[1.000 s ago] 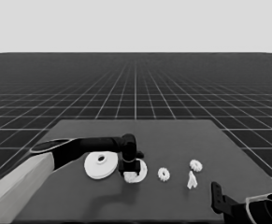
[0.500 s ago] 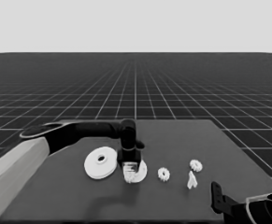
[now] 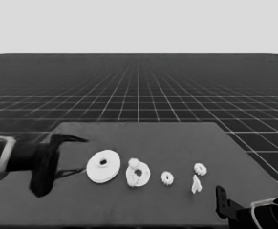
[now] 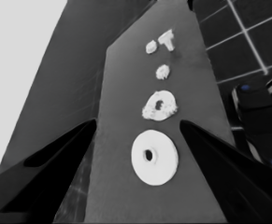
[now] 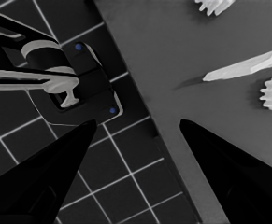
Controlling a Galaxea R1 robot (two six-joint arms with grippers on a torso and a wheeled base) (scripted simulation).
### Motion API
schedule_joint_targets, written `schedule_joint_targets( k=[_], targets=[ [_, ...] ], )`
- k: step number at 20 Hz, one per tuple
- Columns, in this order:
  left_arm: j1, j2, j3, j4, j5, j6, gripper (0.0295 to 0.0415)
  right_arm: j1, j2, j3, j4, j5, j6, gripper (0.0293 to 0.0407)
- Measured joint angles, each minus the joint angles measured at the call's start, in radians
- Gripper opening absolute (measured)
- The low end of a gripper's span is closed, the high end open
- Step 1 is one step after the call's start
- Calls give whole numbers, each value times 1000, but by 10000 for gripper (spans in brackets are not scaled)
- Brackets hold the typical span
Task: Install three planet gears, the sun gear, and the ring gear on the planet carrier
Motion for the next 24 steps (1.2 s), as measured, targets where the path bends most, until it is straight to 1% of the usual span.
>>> schedule_joint_targets(
  k=[2, 3, 4, 5, 6, 8, 12, 13, 14, 15, 18, 22, 24],
  targets=[
    [-4, -13, 10, 1, -8, 25, 385, 0, 0, 0, 0, 0, 0, 385],
    [-5, -16, 12, 1, -10, 30, 385, 283, 125, -273, 385, -73, 262, 396],
    [-5, -18, 13, 2, -11, 33, 385, 359, 247, -551, 489, -144, 377, 393],
    [-6, -19, 14, 2, -12, 35, 385, 370, 339, -747, 526, -193, 431, 389],
    [-6, -19, 14, 2, -12, 36, 385, 371, 402, -881, 545, -224, 453, 387],
    [-6, -20, 14, 2, -13, 37, 385, 371, 472, -1025, 562, -252, 464, 385],
    [-6, -20, 15, 2, -13, 38, 385, 369, 510, -1103, 569, -266, 465, 385],
    [-6, -20, 15, 2, -13, 38, 385, 293, 531, -1145, 513, -206, 453, 385],
    [-6, -20, 15, 2, -13, 38, 385, 240, 550, -1183, 483, -169, 443, 385],
    [-6, -20, 15, 2, -13, 38, 385, 211, 564, -1211, 467, -147, 434, 385],
    [-6, -20, 15, 2, -13, 38, 385, 181, 583, -1247, 452, -121, 423, 385],
    [-6, -20, 15, 2, -13, 38, 385, 176, 587, -1255, 448, -115, 420, 385],
    [-6, -20, 15, 2, -13, 38, 385, 175, 587, -1256, 448, -114, 420, 314]
  ],
)
